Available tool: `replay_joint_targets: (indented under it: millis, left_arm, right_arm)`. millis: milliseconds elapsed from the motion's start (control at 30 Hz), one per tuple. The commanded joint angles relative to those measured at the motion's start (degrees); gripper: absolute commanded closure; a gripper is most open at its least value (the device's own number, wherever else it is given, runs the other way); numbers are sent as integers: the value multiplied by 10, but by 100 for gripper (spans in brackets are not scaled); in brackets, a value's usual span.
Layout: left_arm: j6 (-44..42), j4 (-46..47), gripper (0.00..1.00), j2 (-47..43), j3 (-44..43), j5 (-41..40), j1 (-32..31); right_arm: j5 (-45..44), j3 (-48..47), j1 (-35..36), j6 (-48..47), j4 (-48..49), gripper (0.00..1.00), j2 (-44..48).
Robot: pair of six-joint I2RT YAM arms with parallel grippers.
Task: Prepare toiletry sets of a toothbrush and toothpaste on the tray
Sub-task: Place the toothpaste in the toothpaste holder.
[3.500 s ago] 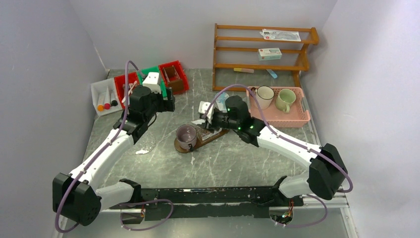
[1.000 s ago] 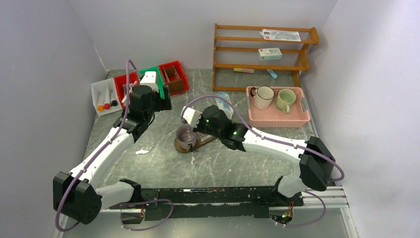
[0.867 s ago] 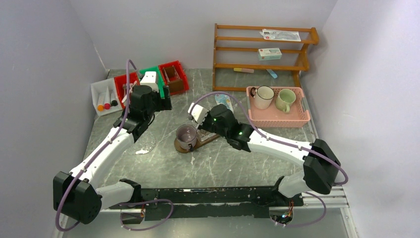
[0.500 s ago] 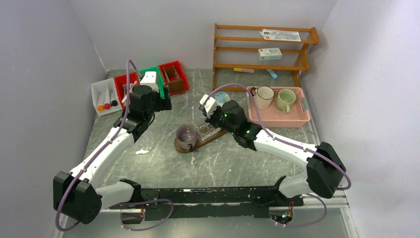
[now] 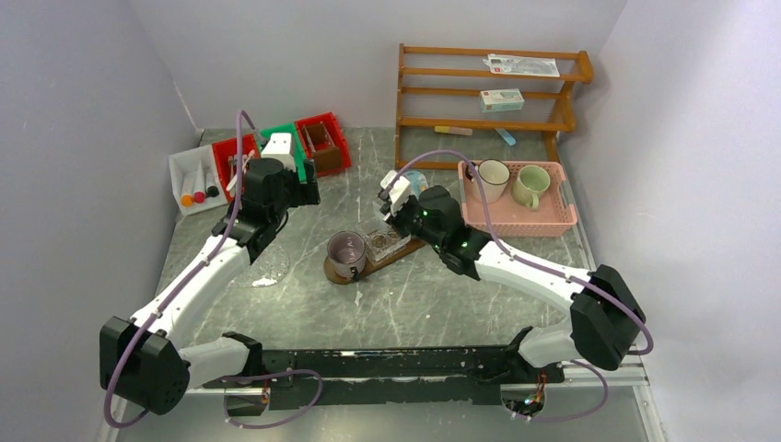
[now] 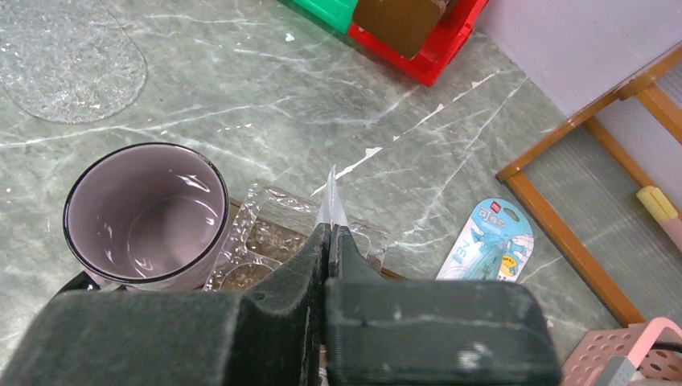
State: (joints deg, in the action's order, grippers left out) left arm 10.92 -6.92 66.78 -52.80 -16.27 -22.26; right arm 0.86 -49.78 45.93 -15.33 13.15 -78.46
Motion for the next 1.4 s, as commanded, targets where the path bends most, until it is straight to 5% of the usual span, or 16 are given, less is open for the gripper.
replay_joint_targets:
  millis: [0,733,1367]
  left_arm:
    - [-1,-2,8,3,-16,9,3]
    - [-2,-4,8,9,-16,11,3]
    - [-2,-4,8,5,-18,13,3]
  right_arm:
    - [-6,24,-4,16,39,100,19]
    - [-41,47,-4,33,62,96,19]
    - [-39,-25,-6,94,-25,100,0]
